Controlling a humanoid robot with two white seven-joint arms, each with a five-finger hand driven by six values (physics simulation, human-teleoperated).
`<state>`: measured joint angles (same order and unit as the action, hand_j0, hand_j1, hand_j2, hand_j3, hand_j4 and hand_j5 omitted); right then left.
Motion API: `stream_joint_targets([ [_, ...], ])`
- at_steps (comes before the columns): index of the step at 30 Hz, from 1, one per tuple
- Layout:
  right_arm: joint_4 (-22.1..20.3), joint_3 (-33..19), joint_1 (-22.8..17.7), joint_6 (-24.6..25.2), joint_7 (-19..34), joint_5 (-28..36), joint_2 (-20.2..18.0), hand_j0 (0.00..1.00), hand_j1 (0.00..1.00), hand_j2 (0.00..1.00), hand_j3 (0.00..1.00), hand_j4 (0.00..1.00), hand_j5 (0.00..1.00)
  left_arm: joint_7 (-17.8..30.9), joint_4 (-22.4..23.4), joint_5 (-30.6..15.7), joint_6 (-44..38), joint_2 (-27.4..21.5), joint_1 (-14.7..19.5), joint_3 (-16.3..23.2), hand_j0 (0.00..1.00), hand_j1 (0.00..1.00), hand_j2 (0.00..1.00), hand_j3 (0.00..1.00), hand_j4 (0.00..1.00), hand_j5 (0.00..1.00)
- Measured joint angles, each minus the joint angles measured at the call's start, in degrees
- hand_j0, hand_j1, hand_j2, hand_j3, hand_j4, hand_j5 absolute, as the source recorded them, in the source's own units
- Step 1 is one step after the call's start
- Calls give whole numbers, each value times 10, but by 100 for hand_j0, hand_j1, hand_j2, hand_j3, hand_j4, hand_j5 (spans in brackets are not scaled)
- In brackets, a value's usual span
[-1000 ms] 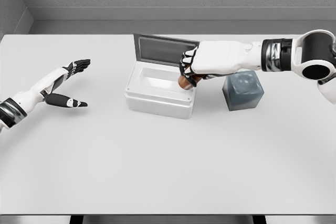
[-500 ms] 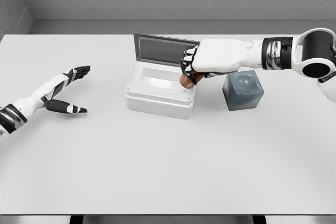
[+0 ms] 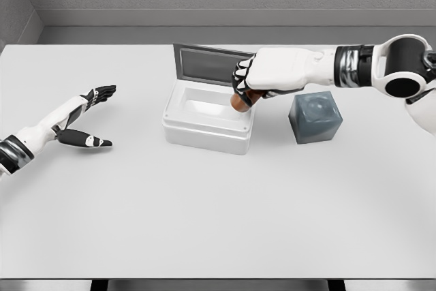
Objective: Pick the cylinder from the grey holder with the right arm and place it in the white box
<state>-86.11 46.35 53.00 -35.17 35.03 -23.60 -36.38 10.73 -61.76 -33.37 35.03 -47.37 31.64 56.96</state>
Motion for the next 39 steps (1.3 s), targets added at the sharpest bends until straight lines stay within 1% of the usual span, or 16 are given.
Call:
stream_joint_targets([
  [4,7,0,2,0,0,-3,2,34,34,34,34,34,34,0,0,0,0,0,0,0,100,100,100,100,100,100],
  [5,8,0,2,0,0,-3,2,39,39,39,39,39,39,0,0,0,0,-1,-1,0,100,100,100,100,100,100],
  [6,9,0,2,0,0,-3,2,100,100,100,100,100,100,0,0,0,0,-2,-1,0,100,100,100,100,100,100],
  [15,4,-3,8,0,0,-10,3,100,100,100,100,100,100,0,0,-2,0,-5,-1,0,100,100,100,100,100,100],
  [18,-7,-6,11,0,0,-9,3,100,100,100,100,100,100,0,0,-2,0,-6,-1,0,100,100,100,100,100,100],
  [25,-33,-32,8,0,0,-5,-3,100,100,100,100,100,100,0,1,-2,0,-6,-1,0,100,100,100,100,100,100],
  [27,-43,-39,4,0,0,-4,-9,100,100,100,100,100,100,0,0,-3,0,-7,7,0,100,100,100,100,100,100],
  [28,-47,-42,4,0,0,-2,-11,100,100,100,100,100,100,0,0,-4,0,-7,12,0,100,100,100,100,100,100],
  [29,-50,-45,2,0,0,1,-13,100,100,100,100,100,100,0,0,-9,0,-5,33,1,97,97,97,97,97,97],
  [31,-59,-52,1,0,0,4,-22,100,100,100,100,100,100,0,-1,-25,0,1,64,1,97,97,97,97,97,97],
  [32,-66,-54,-1,0,0,5,-28,100,100,100,100,100,100,0,0,-32,0,10,88,1,98,98,98,98,98,98],
  [34,-82,-58,-13,0,0,7,-46,100,100,100,100,100,100,1,2,-41,0,37,109,0,98,98,98,98,98,98],
  [36,-91,-81,-51,0,0,22,-76,100,100,100,100,100,100,10,8,-43,0,69,139,0,98,98,98,98,98,98],
  [38,-93,-114,-82,0,0,33,-120,100,100,100,100,100,100,25,23,-38,0,98,146,1,98,98,98,98,98,98],
  [39,-93,-137,-108,0,0,37,-143,100,100,100,100,100,100,30,28,-35,0,109,147,1,98,98,98,98,98,98],
])
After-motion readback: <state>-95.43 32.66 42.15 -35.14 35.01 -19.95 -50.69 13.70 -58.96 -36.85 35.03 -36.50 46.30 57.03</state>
